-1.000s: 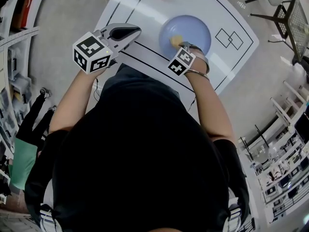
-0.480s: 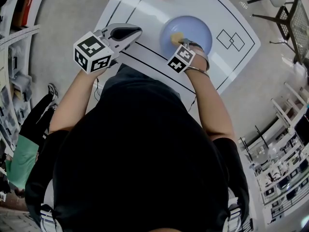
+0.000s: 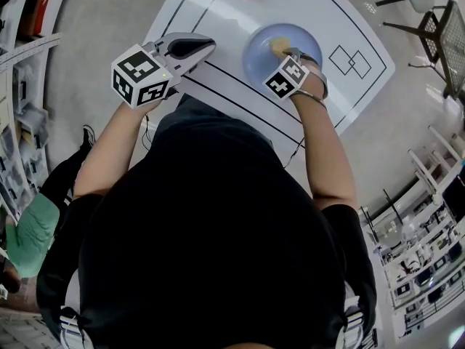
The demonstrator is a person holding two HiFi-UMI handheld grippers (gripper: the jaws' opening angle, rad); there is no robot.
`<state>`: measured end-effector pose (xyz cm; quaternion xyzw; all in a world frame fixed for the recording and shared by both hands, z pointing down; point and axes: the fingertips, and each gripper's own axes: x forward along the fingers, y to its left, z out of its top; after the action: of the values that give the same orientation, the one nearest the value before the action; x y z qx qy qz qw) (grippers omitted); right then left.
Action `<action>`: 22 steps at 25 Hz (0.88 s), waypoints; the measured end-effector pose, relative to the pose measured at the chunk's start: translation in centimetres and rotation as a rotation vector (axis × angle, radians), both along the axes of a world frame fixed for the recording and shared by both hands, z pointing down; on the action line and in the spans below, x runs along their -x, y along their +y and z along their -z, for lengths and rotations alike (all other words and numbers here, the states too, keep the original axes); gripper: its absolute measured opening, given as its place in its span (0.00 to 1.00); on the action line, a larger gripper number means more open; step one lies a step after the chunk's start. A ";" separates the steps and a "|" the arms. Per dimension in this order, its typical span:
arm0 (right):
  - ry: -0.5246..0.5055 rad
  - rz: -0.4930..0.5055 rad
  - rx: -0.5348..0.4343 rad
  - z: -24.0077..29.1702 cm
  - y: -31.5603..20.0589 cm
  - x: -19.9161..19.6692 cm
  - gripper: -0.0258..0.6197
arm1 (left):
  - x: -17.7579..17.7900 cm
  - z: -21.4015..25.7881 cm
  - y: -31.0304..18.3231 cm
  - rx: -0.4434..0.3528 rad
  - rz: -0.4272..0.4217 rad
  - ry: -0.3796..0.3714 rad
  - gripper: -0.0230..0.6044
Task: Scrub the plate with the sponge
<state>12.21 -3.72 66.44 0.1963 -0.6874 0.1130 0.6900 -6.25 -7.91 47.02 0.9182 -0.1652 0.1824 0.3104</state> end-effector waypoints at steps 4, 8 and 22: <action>0.016 -0.032 -0.001 -0.1 -0.8 -1.9 0.09 | -0.3 0.0 -0.1 0.002 -0.006 -0.001 0.07; 0.027 -0.054 -0.001 0.0 -0.7 -3.0 0.09 | -0.5 0.1 0.0 0.001 -0.014 -0.001 0.07; 0.052 -0.128 0.025 0.2 2.2 -6.0 0.09 | -1.4 0.2 1.0 0.001 -0.033 0.004 0.07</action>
<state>18.22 -1.55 66.29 0.2342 -0.6538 0.1603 0.7015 -4.88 -6.95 46.81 0.9210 -0.1492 0.1856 0.3084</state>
